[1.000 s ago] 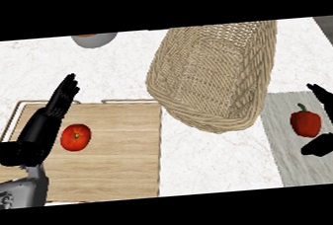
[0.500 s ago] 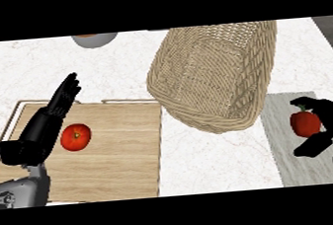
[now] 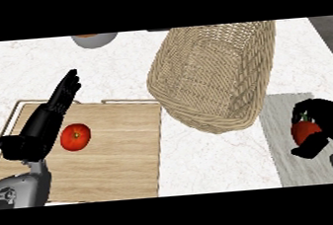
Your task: Pick the bell pepper from the placemat and place it in the basket
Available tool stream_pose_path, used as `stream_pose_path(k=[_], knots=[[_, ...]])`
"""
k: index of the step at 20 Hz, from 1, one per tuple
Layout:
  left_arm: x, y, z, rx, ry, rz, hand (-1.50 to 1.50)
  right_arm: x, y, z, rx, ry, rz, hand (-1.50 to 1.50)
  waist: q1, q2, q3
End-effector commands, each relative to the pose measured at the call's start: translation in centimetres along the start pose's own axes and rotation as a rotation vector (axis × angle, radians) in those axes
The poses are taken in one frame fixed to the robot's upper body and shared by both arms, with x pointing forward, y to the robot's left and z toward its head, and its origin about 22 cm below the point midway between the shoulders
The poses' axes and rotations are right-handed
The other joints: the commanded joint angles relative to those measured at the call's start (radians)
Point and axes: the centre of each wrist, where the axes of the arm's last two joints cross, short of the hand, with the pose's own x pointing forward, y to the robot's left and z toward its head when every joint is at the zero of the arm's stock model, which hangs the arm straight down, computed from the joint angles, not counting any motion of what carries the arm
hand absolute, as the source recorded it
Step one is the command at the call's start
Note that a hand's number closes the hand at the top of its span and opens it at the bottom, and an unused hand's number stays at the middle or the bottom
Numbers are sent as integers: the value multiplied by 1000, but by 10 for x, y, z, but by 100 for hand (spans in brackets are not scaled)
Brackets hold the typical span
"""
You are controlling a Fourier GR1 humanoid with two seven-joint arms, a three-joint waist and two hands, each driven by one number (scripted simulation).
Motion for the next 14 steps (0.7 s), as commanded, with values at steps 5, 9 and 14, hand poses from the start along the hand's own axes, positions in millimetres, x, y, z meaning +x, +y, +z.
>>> stream_pose_path(k=[5,9,14], knots=[[4,-4,-8,-31,-21,-8,0,185,43,32,-26,-155,15,150,46,7,13],[-3,-15,-9,-77,-9,19,0,230,49,54,-70,-176,46,150,87,14,15],[7,-15,-19,-87,-34,19,0,273,49,85,-121,-168,-97,150,102,14,18]])
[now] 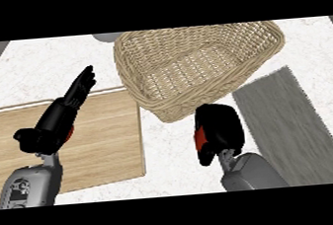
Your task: Pick the bell pepper from the placemat and place it in the basket
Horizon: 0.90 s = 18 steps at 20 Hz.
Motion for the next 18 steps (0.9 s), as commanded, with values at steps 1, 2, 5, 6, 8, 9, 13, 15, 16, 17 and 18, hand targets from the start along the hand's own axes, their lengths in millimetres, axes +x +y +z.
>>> stream_pose_path(k=[1,2,5,6,8,9,13,15,16,17,18], knots=[[3,-5,-7,-8,-22,1,0,45,-2,25,-34,-6,-183,150,14,5,7],[0,-6,-1,-9,1,1,0,53,1,33,-37,-19,-220,150,25,3,7],[-3,-8,-2,-22,-11,3,0,75,-22,43,-172,-68,-385,150,29,3,6],[-2,-9,-5,-24,2,-1,0,82,-31,58,-212,-133,-453,150,16,-3,6],[-3,-10,-3,-19,10,0,0,96,-44,67,-309,-184,-522,150,13,-6,5],[0,-11,-5,-12,-2,13,0,102,-56,70,-362,-198,-564,150,13,-10,4],[-3,-5,-4,18,11,4,0,119,-64,83,-436,-217,-643,150,-8,-9,2],[-5,-4,-4,16,10,-14,0,124,-77,89,-447,-193,-653,150,-21,-14,1],[-10,1,2,11,33,0,0,126,-92,90,-461,-179,-667,150,-24,-17,1],[-9,-2,3,7,31,6,0,128,-88,89,-468,-162,-667,150,-22,-19,1],[-12,-2,4,16,21,-13,0,133,-96,86,-472,-150,-648,150,-22,-15,0]])
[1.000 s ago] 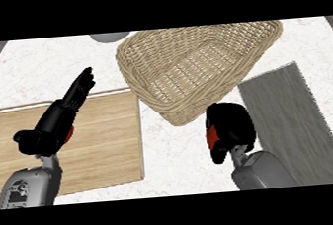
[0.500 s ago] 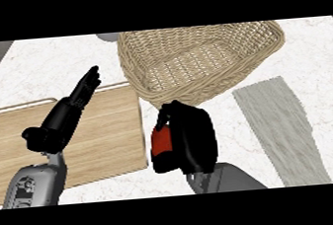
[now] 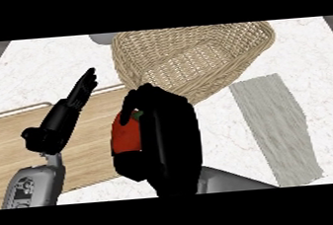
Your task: Pick the bell pepper from the placemat and place it in the basket
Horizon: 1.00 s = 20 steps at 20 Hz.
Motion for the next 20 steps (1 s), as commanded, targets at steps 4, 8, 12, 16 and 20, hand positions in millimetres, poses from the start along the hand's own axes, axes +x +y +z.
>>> stream_pose_path(k=[4,8,12,16,20], knots=[[-7,13,8,22,15,-4,0,40,-18,-23,-130,201,-11,150,-20,-5,-2],[2,11,5,24,1,-7,0,42,-14,-48,-175,250,32,150,-21,0,-1],[5,8,-1,25,-4,-18,0,55,-20,-72,-227,269,37,150,-20,5,-1],[7,18,5,46,-26,-13,0,60,-30,-107,-310,331,54,150,-20,11,1],[-10,10,12,38,4,-5,0,58,-38,-132,-405,358,27,150,-31,16,1]])
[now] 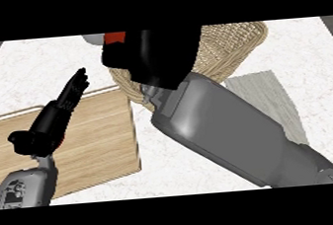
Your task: Pick the bell pepper from the placemat and place it in the basket
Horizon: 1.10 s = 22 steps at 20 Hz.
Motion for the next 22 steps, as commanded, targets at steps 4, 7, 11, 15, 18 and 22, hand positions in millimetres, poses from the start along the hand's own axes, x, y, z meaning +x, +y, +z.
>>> stream_pose_path(k=[4,7,11,15,18,22], knots=[[6,-7,5,17,8,5,0,7,-6,-48,-147,296,-56,150,-11,1,2],[4,1,4,29,-1,-4,0,6,-5,-57,-188,316,-38,150,-20,2,2],[10,6,2,28,-5,-4,0,-22,-3,-68,-161,356,-41,150,-36,1,3],[-6,0,13,37,2,-8,0,-50,13,-70,-125,369,-10,150,-31,3,3],[-1,-2,8,31,21,-3,0,-79,26,-63,-117,371,-2,150,-35,3,3],[-10,24,16,51,3,-24,0,-102,8,-74,-188,335,-12,150,-45,1,3]])
